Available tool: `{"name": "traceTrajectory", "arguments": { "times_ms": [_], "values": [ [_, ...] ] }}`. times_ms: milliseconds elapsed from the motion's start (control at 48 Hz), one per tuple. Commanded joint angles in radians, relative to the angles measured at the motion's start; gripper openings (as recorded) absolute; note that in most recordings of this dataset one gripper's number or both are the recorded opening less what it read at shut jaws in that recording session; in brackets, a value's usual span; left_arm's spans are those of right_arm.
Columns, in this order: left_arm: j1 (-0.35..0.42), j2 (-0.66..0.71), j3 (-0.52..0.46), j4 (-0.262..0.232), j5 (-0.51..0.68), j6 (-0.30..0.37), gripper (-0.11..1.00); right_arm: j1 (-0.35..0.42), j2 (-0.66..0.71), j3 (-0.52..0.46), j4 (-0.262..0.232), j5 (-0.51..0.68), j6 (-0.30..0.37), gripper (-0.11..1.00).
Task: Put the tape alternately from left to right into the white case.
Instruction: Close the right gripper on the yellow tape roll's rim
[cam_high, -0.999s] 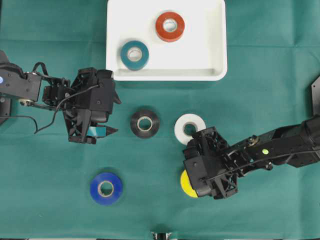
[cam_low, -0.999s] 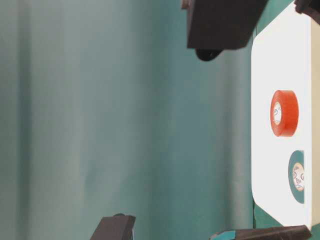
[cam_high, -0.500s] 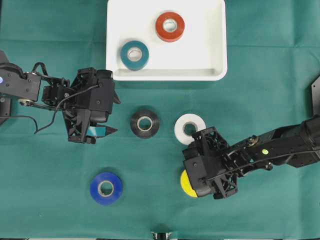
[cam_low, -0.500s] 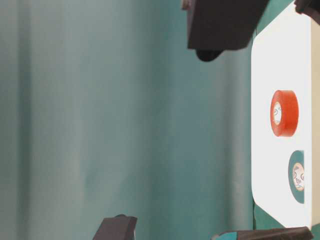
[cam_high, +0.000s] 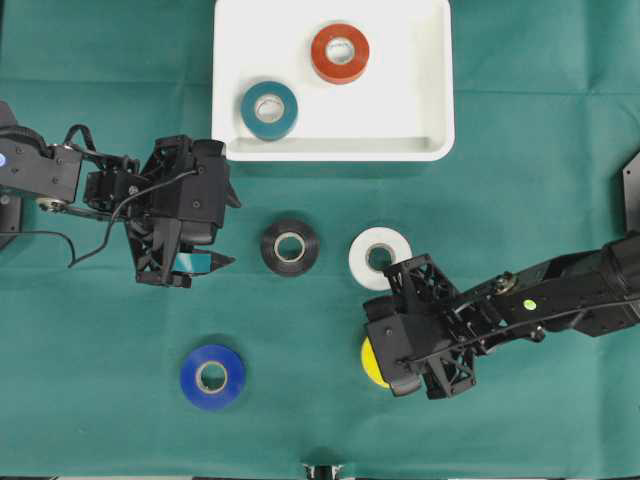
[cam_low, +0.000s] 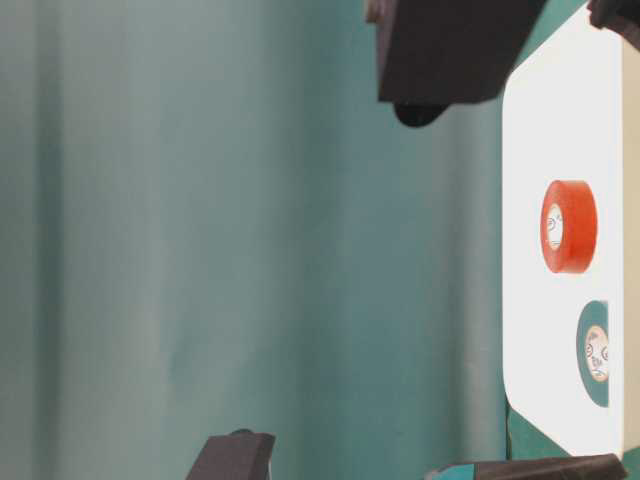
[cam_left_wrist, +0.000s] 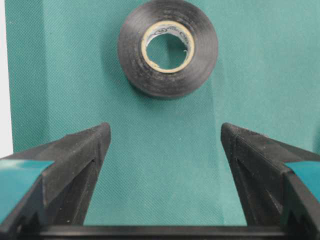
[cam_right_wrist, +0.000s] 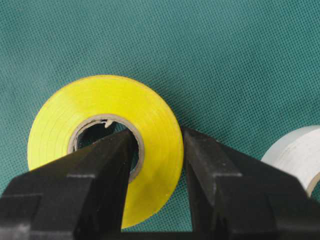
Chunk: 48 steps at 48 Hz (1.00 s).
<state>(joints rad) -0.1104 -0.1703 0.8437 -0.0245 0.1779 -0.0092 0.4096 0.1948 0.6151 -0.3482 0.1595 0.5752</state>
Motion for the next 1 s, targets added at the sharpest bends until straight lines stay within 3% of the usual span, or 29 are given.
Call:
{"name": "traceTrajectory", "arguments": {
  "times_ms": [0,416,687,979],
  "values": [
    [-0.003,-0.012,-0.012,-0.002,-0.006,0.000,0.92,0.003,-0.015,-0.018,0.000,-0.003,0.003,0.02],
    [-0.003,-0.012,-0.011,-0.002,-0.006,0.000,0.92,0.012,-0.137,-0.015,0.000,0.003,0.003,0.02],
    [-0.003,-0.012,-0.012,-0.002,-0.006,0.000,0.92,0.012,-0.183,-0.023,0.000,0.080,0.005,0.02],
    [-0.003,-0.012,-0.012,-0.002,-0.006,0.000,0.92,-0.046,-0.183,-0.029,-0.006,0.120,0.003,0.02]
  ]
}}
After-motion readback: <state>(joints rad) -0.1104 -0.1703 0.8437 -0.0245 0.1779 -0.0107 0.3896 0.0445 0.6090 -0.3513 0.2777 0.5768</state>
